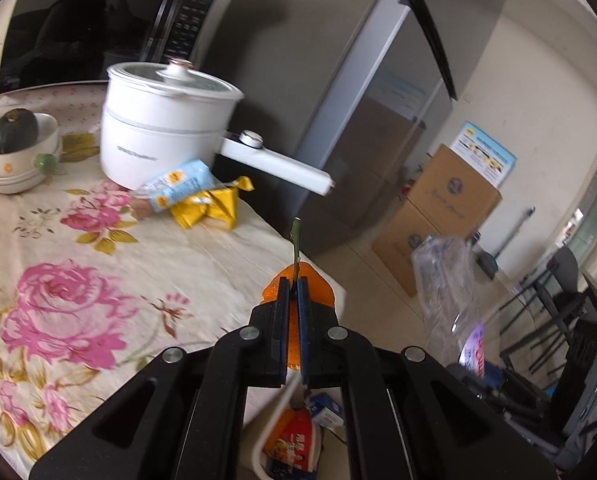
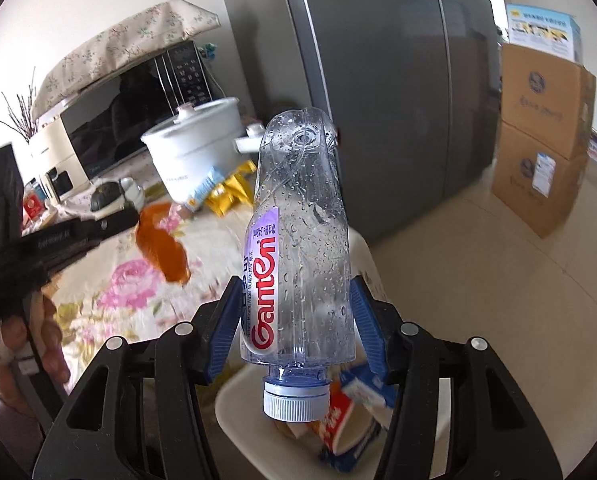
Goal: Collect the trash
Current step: 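Carry the bottle and pepper over the bin and open both tools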
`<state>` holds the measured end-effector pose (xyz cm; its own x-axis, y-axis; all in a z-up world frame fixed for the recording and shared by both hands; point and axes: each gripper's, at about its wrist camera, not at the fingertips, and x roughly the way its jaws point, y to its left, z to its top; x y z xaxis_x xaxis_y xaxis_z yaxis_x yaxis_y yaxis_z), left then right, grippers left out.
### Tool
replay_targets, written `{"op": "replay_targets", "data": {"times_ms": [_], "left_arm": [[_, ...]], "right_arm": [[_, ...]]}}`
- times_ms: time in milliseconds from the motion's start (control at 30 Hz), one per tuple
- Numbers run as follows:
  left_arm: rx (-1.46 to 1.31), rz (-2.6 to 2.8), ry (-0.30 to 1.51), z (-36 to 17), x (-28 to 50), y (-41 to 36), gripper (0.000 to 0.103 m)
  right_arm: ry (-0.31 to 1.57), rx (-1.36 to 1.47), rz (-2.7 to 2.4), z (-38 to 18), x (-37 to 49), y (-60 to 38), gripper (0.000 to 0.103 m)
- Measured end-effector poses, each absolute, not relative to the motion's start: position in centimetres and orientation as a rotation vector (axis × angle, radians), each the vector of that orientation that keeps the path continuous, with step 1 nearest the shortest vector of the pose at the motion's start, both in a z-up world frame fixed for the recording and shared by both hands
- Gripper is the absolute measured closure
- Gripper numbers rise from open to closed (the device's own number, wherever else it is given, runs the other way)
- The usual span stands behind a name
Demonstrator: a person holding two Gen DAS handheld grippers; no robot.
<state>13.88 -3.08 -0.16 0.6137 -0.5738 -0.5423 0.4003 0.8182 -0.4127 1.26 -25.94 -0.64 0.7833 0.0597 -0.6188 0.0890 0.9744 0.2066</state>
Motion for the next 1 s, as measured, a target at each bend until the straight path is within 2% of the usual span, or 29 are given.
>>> {"op": "replay_targets", "data": {"times_ms": [67, 100, 133, 200, 567, 633, 800, 1000], "left_arm": [[-0.254, -0.587, 0.720, -0.2, 13.5, -3.7, 0.099], [-0.249, -0.595, 0.723, -0.2, 13.3, -4.1, 0.099], [-0.244, -0.603, 0.726, -0.2, 13.1, -4.5, 0.099], [-0.236, -0.622, 0.736, -0.3, 12.7, -5.3, 0.099], [-0.159, -0.729, 0.794, -1.5, 10.3, -9.4, 0.099], [-0.154, -0.744, 0.810, -1.9, 10.0, -9.9, 0.099], [-0.126, -0.783, 0.844, -2.9, 9.1, -11.4, 0.099], [-0.098, -0.844, 0.852, -3.2, 8.1, -12.9, 0.098]], "right_arm": [[0.669, 0.237, -0.042, -1.1, 0.2, -26.4, 0.051], [0.665, 0.239, -0.055, -1.2, -0.2, -26.7, 0.044], [0.653, 0.249, -0.074, -1.2, -0.5, -27.1, 0.028], [0.626, 0.273, -0.090, -0.8, -0.9, -27.8, 0.019], [0.555, 0.241, -0.339, 0.2, -1.3, -31.1, 0.020], [0.544, 0.225, -0.407, 0.2, -1.3, -31.7, 0.014], [0.560, 0.194, -0.512, -0.4, -0.8, -32.2, 0.007], [0.551, 0.166, -0.568, -0.4, -0.4, -32.2, 0.007]]}}
